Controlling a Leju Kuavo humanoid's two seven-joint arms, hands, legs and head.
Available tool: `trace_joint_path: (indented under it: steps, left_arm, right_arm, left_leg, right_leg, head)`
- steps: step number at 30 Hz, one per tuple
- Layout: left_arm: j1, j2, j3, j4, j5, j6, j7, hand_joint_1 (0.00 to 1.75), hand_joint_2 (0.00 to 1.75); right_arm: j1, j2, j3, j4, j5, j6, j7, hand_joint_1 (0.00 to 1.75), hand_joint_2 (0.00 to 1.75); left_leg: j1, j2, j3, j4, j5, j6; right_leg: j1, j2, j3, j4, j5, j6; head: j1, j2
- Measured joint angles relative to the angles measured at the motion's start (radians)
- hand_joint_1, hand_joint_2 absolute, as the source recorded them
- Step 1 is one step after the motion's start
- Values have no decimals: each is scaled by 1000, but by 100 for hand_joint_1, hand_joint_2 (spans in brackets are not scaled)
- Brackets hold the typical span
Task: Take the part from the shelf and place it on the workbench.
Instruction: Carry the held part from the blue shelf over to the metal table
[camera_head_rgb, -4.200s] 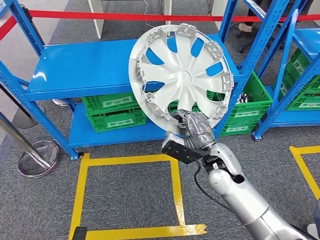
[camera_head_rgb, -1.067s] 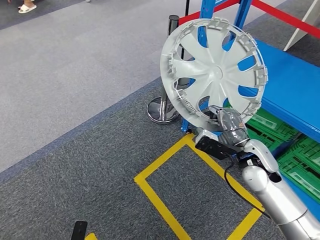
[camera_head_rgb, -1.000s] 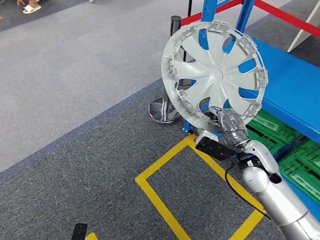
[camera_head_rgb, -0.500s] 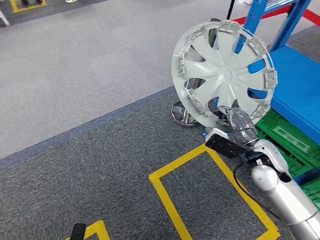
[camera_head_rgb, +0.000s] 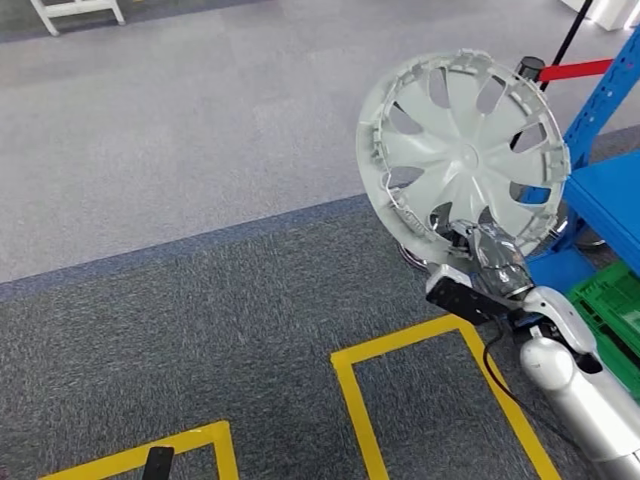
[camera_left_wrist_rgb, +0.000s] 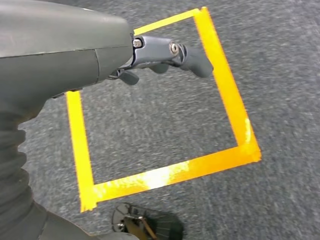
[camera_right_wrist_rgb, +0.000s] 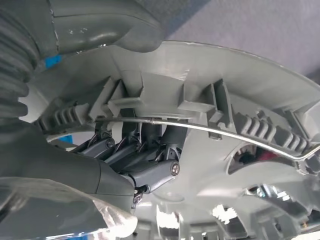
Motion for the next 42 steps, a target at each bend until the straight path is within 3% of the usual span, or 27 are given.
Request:
trace_joint_path:
  steps: [1,2,3,4,6,8,9,10,12,14,16,19,20,23,24,26,28,29,32,34,37,38,39,40,42]
  left_arm:
    - [2,1,0,0,0,0,0,0,175]
    - [5,2,0,0,0,0,0,0,175]
    - [6,3,0,0,-1,0,0,0,175]
    - [5,3,0,0,-1,0,0,0,175]
    - [1,2,0,0,-3,0,0,0,175]
    - [1,2,0,0,-3,0,0,0,175]
    - [2,2,0,0,-4,0,0,0,175]
    - [3,2,0,0,-4,0,0,0,175]
    - [3,3,0,0,-5,0,0,0,175]
    - [3,5,0,0,-5,0,0,0,175]
    - [5,6,0,0,-6,0,0,0,175]
    - [7,6,0,0,-6,0,0,0,175]
    - [7,6,0,0,-7,0,0,0,175]
    - [1,3,0,0,-7,0,1,0,175]
    - [0,2,0,0,-8,0,1,0,175]
    - [-1,1,0,0,-12,-6,-2,0,175]
    - [-2,2,0,0,-16,-27,-10,0,175]
    - [-2,3,0,0,-17,-39,-15,0,175]
    - [0,6,0,0,-17,-57,-23,0,175]
    - [0,9,0,0,-17,-58,-23,0,175]
    - [-1,10,0,0,-17,-58,-24,0,175]
    - [0,10,0,0,-17,-58,-24,0,175]
    - [0,10,0,0,-17,-58,-24,0,175]
    - [1,10,0,0,-17,-60,-24,0,175]
    - [1,11,0,0,-17,-70,-25,0,175]
  right_arm:
    - [2,-1,-2,-1,0,2,-1,175,175]
    - [4,-2,-4,-2,-1,3,-1,175,175]
    - [6,-3,-6,-3,-2,4,-2,175,175]
    - [9,-3,-9,-5,-2,5,-3,175,175]
    - [14,-5,-16,-8,-1,5,-7,175,175]
    - [19,-6,-19,-9,-1,6,-9,175,175]
    - [22,-6,-20,-10,-1,6,-9,175,175]
    - [27,-6,-22,-11,-1,6,-9,175,175]
    - [33,-6,-28,-16,-1,6,-10,175,175]
    - [36,-7,-33,-20,-1,5,-11,175,175]
    - [37,-8,-35,-22,0,5,-14,175,175]
    - [38,-8,-36,-24,0,5,-15,175,175]
    - [40,-9,-37,-26,0,5,-14,175,175]
    - [50,-14,-43,-31,-2,5,-19,175,175]
    - [53,-14,-43,-31,-4,5,-23,175,175]
    - [59,-14,-44,-31,-7,6,-29,175,175]
    - [61,-14,-44,-31,-8,6,-33,175,175]
    - [63,-15,-44,-32,-8,6,-35,175,175]
    - [70,-15,-46,-33,-8,6,-36,175,175]
    - [71,-15,-47,-33,-8,6,-36,175,175]
    - [72,-15,-50,-34,-8,6,-36,175,175]
    - [72,-15,-50,-34,-7,6,-37,175,175]
    - [73,-15,-50,-34,-7,6,-37,175,175]
    - [74,-15,-50,-34,-7,6,-37,175,175]
    - [75,-15,-50,-34,-6,6,-37,175,175]
  left_leg:
    - [1,-10,-3,-1,2,-5]
    - [-1,-4,-5,3,-1,-10]
    - [-3,18,-14,21,-14,-15]
    - [-4,48,-30,58,-35,-21]
    - [-1,106,-88,184,-94,-30]
    - [3,120,-131,275,-119,-32]
    - [4,122,-128,268,-103,-30]
    - [3,125,-106,224,-73,-26]
    - [-4,137,-37,91,-12,-9]
    - [-12,145,2,11,3,5]
    - [-15,144,5,0,-2,9]
    - [-16,142,4,0,-3,10]
    - [-13,141,10,-10,0,13]
    - [-4,130,28,-37,7,28]
    - [-4,126,29,-35,5,29]
    - [-2,119,31,-28,-2,25]
    - [-5,111,27,-14,-10,16]
    - [-7,109,23,-8,-13,11]
    - [-9,106,18,-2,-15,2]
    - [-7,111,4,35,-42,-9]
    - [-1,117,-80,220,-130,-23]
    - [1,118,-106,271,-144,-25]
    - [2,118,-115,288,-138,-24]
    - [2,118,-106,264,-113,-22]
    - [-1,118,-47,133,-38,-10]
  right_leg:
    - [0,-12,0,2,1,-5]
    - [-1,-24,2,1,1,-10]
    - [-2,-37,5,0,0,-17]
    - [-3,-51,8,-2,-1,-23]
    - [2,-80,12,-2,-5,-33]
    - [6,-107,16,-2,-8,-36]
    - [8,-120,18,-2,-11,-36]
    - [10,-131,22,-2,-13,-36]
    - [15,-149,29,-3,-19,-33]
    - [17,-162,31,-5,-21,-25]
    - [17,-169,32,-10,-19,-18]
    - [16,-171,34,-14,-18,-15]
    - [16,-154,27,0,-29,-13]
    - [15,-84,-91,210,-113,1]
    - [15,-78,-119,251,-113,4]
    - [12,-78,-84,153,-38,6]
    - [9,-75,-28,36,8,6]
    - [9,-73,-12,6,13,3]
    - [10,-73,-5,-1,9,-12]
    - [7,-75,-2,-3,9,-24]
    - [6,-79,2,-3,6,-34]
    - [7,-80,3,-3,5,-35]
    - [7,-80,5,-3,3,-36]
    - [8,-80,8,-3,2,-36]
    - [8,-80,15,-4,-3,-33]
  head:
    - [0,0]
    - [-2,0]
    - [-6,0]
    - [-10,0]
    - [-17,0]
    - [-17,0]
    - [-17,0]
    - [-17,0]
    - [-16,0]
    - [-15,0]
    - [-15,0]
    - [-16,0]
    - [-15,0]
    - [-6,0]
    - [-4,0]
    - [-4,0]
    - [-3,0]
    - [-2,0]
    - [-3,0]
    - [-6,0]
    - [-11,0]
    - [-10,0]
    - [-11,0]
    - [-11,0]
    - [-10,0]
